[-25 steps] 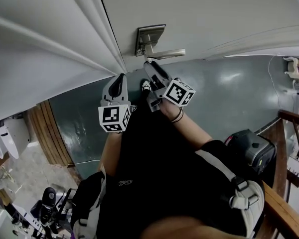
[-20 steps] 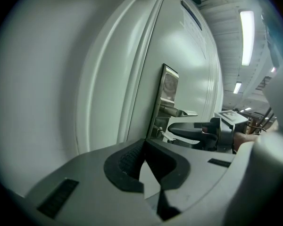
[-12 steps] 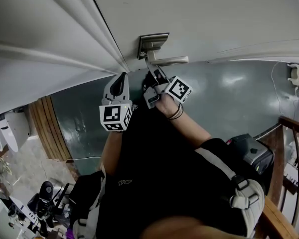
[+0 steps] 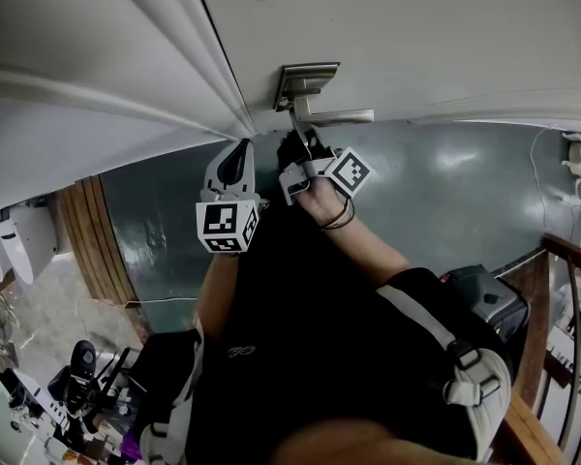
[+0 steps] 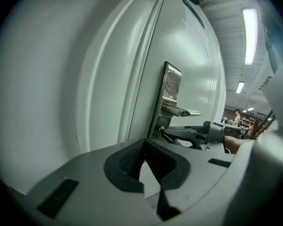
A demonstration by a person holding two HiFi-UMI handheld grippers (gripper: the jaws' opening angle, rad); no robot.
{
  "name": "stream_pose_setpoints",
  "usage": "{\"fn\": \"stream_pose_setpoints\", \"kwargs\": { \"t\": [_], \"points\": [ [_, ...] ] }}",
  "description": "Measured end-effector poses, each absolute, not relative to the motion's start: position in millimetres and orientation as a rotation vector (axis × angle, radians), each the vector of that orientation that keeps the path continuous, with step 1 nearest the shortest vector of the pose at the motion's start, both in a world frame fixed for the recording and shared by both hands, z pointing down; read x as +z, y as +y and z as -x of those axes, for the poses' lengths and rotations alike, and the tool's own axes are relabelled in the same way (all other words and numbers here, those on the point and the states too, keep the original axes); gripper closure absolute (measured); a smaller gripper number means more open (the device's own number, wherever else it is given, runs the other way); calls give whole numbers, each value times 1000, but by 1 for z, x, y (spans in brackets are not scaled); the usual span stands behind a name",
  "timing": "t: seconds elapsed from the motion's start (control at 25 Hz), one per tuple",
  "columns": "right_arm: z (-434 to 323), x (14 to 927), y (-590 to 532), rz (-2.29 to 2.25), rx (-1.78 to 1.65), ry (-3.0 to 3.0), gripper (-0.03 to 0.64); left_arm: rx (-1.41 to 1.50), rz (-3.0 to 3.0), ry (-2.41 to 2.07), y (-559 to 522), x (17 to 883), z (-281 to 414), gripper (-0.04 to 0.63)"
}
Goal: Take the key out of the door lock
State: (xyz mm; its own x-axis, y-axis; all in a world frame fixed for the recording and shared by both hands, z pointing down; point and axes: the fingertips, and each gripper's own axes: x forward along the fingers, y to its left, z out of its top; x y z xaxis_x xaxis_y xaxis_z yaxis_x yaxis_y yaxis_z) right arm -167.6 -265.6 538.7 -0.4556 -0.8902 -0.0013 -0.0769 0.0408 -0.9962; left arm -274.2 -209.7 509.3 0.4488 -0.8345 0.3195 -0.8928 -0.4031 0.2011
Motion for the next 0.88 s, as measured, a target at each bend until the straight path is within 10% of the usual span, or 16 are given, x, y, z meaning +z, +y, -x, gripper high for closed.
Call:
{"fn": "stream_pose_setpoints", "kwargs": {
  "t": [0.88],
  "points": [
    [168,540,-267,980,-1496,1533,586,230,-2360,-1458,-210,513,282,572]
  ]
}}
